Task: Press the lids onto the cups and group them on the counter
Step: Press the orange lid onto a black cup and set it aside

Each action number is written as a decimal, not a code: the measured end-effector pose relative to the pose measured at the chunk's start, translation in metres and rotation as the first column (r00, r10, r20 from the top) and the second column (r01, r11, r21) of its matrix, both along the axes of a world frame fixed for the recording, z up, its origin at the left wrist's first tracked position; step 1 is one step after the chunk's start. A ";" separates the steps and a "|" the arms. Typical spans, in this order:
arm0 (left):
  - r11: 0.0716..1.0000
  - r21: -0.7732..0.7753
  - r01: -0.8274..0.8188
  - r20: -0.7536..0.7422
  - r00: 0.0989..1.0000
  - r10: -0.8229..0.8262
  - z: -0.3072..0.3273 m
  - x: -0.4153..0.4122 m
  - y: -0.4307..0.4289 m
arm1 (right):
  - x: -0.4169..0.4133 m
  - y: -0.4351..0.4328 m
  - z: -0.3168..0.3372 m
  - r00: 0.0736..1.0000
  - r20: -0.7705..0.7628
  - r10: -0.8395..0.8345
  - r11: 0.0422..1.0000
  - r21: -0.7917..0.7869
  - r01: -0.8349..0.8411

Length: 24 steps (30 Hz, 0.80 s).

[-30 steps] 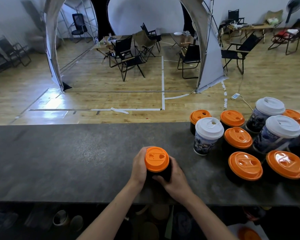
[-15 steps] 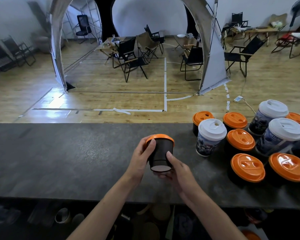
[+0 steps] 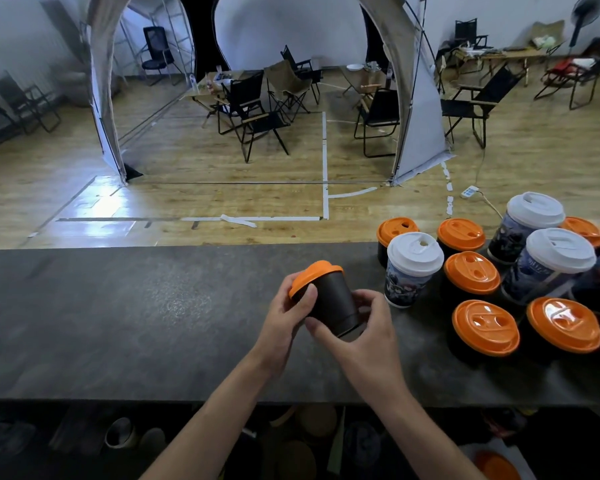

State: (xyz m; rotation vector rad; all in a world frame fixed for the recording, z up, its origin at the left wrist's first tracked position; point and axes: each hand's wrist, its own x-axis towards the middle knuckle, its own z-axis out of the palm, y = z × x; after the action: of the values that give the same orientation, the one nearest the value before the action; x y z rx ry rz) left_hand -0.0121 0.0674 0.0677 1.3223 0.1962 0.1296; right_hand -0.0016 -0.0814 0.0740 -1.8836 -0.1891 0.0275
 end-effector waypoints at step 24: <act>0.994 -0.070 -0.087 -0.019 0.996 0.086 0.005 0.004 0.004 | -0.004 -0.004 0.002 0.995 0.016 0.101 0.988 0.113 -0.102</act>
State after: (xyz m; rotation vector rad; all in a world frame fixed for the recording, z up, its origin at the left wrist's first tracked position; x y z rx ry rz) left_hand -0.0084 0.0711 0.0723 1.2446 0.2696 0.1839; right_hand -0.0052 -0.0855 0.0759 -1.7597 -0.2879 0.0750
